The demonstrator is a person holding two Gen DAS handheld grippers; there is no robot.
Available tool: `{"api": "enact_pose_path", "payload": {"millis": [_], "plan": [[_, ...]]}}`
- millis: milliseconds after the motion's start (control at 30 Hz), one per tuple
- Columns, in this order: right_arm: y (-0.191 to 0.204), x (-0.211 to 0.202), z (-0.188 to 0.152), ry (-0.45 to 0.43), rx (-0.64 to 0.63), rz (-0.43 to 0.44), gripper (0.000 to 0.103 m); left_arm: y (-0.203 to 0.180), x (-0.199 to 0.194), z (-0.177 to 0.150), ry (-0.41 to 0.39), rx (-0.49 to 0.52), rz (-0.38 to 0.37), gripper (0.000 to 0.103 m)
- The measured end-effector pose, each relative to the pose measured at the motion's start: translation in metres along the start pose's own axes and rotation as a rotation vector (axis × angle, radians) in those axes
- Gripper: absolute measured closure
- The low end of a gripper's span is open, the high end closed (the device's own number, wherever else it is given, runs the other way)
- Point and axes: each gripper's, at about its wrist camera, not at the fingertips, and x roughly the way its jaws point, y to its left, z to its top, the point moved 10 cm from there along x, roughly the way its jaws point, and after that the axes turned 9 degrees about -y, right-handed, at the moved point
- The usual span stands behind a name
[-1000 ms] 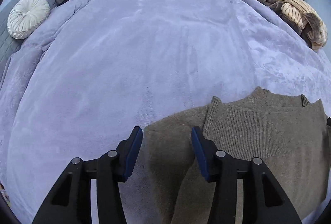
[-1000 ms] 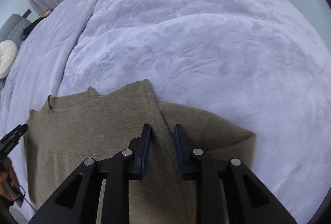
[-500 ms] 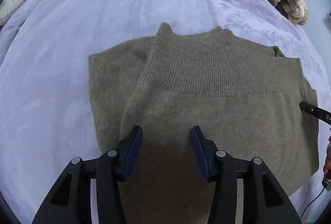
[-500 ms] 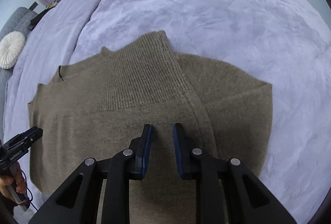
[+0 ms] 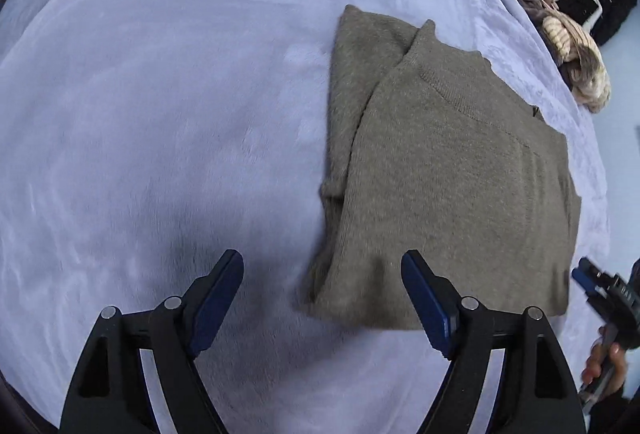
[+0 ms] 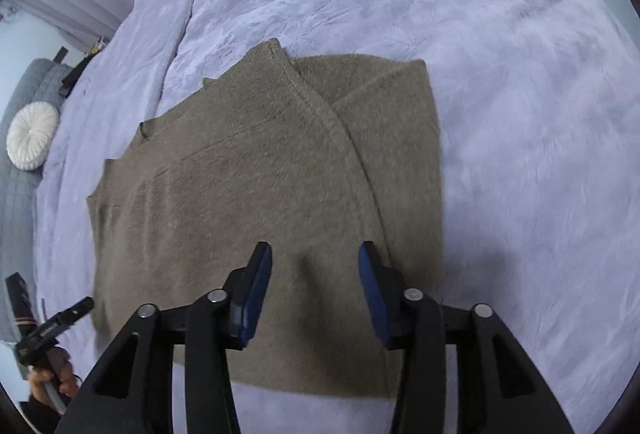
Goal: Fold small clothes
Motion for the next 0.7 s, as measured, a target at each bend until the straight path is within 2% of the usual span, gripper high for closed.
{"api": "enact_pose_path", "payload": {"millis": [100,167,267,333,367,400,433,467,500,533,600,700], "plan": [[0.005,-0.011,-0.04,0.069,0.157,0.135,0.048,0.004,0.004,-0.022,0.048,-0.138,-0.075,0.022],[-0.004,-0.011,-0.065,0.113,0.298,0.181,0.047,0.004,0.012,-0.031,0.072,-0.213,-0.101,0.022],[-0.033,-0.002,-0.079,0.1,0.467,0.147,0.047,-0.002,0.02,-0.035,0.068,-0.267,-0.117,0.022],[-0.052,0.0,-0.079,0.05,0.575,0.132,0.047,-0.003,0.023,-0.031,0.042,-0.267,-0.109,0.024],[-0.061,0.001,-0.076,0.018,0.633,0.136,0.047,-0.004,0.025,-0.026,0.023,-0.271,-0.11,0.031],[-0.066,0.004,-0.072,-0.01,0.679,0.147,0.047,-0.002,0.024,-0.023,0.014,-0.271,-0.124,0.061],[-0.07,0.006,-0.068,-0.031,0.717,0.164,0.05,-0.004,0.027,-0.021,0.022,-0.261,-0.132,0.081],[-0.072,0.009,-0.064,-0.039,0.734,0.174,0.077,-0.005,0.027,-0.02,0.028,-0.245,-0.132,0.081],[-0.069,0.013,-0.061,-0.021,0.719,0.167,0.093,-0.007,0.023,-0.017,0.014,-0.216,-0.121,0.083],[-0.066,0.012,-0.058,-0.005,0.677,0.147,0.093,-0.012,0.016,-0.014,-0.008,-0.164,-0.116,0.083],[-0.05,0.001,-0.044,-0.005,0.511,0.127,0.093,-0.021,0.003,-0.011,-0.056,-0.055,-0.099,0.083],[-0.042,-0.006,-0.035,0.008,0.32,0.052,0.093,-0.016,0.009,-0.021,-0.041,-0.013,-0.066,0.083]]}}
